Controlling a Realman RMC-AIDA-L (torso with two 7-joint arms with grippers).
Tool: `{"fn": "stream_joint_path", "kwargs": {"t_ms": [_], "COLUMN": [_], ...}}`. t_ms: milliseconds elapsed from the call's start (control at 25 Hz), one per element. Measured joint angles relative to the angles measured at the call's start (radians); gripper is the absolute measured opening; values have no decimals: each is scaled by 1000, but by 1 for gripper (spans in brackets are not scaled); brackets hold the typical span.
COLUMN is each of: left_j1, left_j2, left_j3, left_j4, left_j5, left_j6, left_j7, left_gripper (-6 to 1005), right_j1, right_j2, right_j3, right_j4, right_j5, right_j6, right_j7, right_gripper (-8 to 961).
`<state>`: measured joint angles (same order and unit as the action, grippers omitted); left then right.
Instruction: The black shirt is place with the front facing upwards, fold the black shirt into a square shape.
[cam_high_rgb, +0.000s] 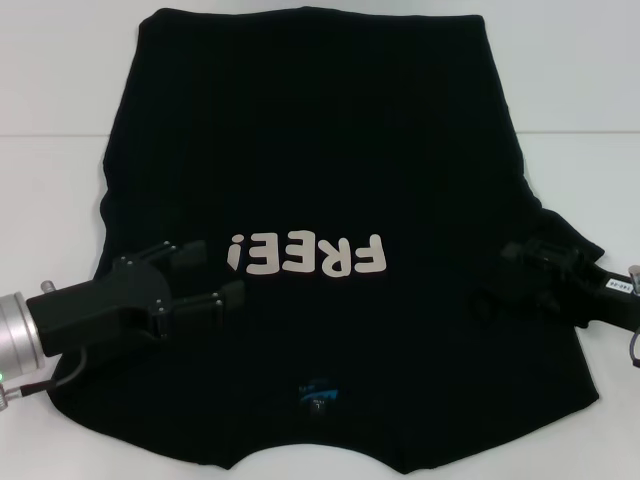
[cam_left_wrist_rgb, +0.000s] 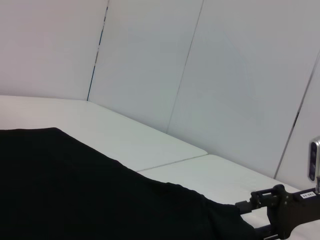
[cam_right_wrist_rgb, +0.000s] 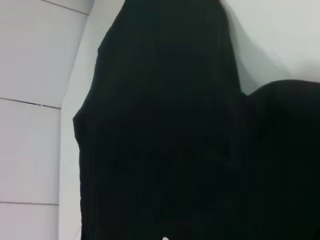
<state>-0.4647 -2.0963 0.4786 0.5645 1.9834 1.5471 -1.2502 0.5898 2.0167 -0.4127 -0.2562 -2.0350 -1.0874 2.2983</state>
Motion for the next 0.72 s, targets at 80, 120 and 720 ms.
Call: {"fn": "stream_joint_path", "kwargs": {"t_ms": [80, 120, 720], "left_j1": [0, 0, 5], "left_j2": [0, 1, 3], "left_j3": [0, 0, 0], "left_j4": [0, 0, 0], "left_j5": [0, 0, 0], "left_j6": [0, 0, -1], "left_j7": [0, 0, -1], "left_gripper": [908, 908, 908], "right_j1": [5, 9, 163], "right_j2": [2, 2, 28], "right_j3": [0, 1, -49], "right_j4": [-4, -6, -10], "right_j5": [2, 3, -1], "right_j6": [0, 0, 74], "right_j7": [0, -1, -58], "right_gripper": [733, 733, 733]}}
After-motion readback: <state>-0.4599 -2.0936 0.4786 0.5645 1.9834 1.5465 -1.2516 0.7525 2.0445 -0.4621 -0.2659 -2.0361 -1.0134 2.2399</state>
